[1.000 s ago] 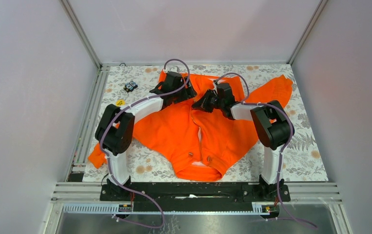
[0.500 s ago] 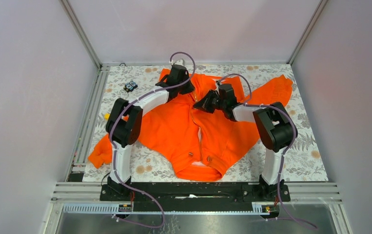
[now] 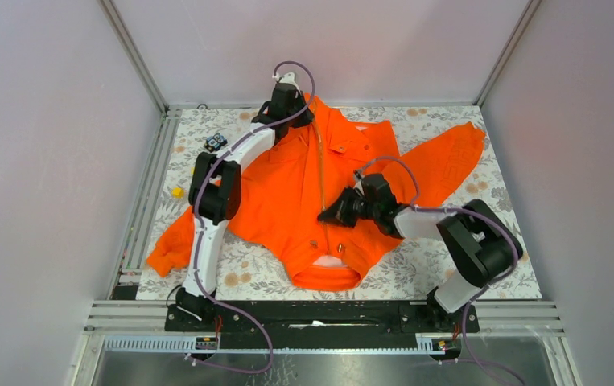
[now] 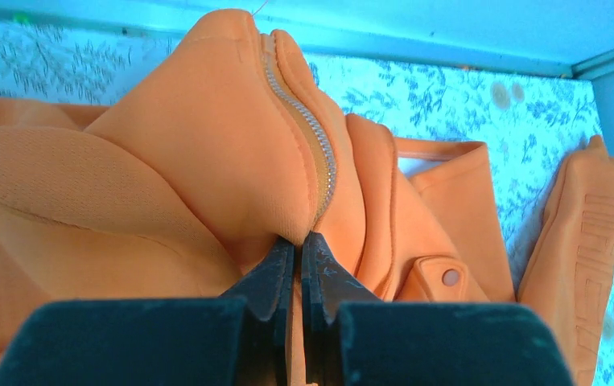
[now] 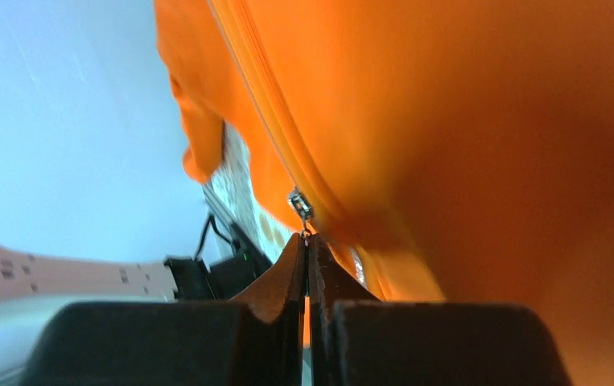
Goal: Zip up the jacket
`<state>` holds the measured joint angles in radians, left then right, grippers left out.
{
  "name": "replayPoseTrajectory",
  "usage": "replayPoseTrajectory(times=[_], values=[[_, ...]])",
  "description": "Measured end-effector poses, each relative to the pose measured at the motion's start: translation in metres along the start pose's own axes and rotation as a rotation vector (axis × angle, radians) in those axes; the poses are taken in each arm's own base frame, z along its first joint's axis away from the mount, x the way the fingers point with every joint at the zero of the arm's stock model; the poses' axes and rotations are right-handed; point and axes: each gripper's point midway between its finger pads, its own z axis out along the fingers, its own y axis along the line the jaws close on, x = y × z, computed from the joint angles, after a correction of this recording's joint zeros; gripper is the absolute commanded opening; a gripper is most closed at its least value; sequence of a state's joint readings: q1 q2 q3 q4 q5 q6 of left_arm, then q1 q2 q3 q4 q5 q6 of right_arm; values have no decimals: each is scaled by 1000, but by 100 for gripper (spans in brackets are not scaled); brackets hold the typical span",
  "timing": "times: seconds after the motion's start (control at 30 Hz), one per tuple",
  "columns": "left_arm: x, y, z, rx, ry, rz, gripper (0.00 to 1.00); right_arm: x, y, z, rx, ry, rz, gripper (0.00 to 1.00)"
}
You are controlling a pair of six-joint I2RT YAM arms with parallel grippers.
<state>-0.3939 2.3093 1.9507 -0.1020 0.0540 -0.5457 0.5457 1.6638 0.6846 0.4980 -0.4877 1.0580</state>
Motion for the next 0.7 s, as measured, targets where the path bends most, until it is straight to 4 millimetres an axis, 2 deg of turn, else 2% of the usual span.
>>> replayPoseTrajectory(times=[0.07, 0.17, 0.33, 0.43, 0.47, 0.5, 0.53, 0.57, 0.6, 0.63, 0.7], values=[[-9, 0, 7, 8, -24, 4, 0, 27, -3, -8, 7, 42, -3, 0], [-17, 1, 14, 18, -40, 8, 0, 67, -3, -31, 1, 95, -35, 0], [-19, 2, 20, 34, -47, 13, 0, 96, -6, -69, -24, 81, -78, 0], [-14, -2, 19, 49, -29, 18, 0, 99, -19, -83, -13, 32, -84, 0], [-12, -4, 19, 56, -22, 20, 2, 100, -25, -86, -3, 21, -82, 4], [-9, -7, 19, 61, -15, 22, 16, 100, -31, -87, 11, 13, -83, 14], [-7, -8, 19, 64, -10, 24, 37, 101, -35, -87, 22, 11, -87, 25], [-5, -10, 19, 66, -4, 28, 54, 101, -41, -88, 46, 12, -98, 34], [-5, -11, 19, 66, -8, 41, 65, 104, -46, -89, 69, 27, -111, 44], [-6, -11, 19, 66, -17, 39, 72, 108, -50, -91, 94, 46, -134, 52], [-8, -8, 13, 58, -27, 48, 76, 110, -53, -96, 135, 72, -199, 68]])
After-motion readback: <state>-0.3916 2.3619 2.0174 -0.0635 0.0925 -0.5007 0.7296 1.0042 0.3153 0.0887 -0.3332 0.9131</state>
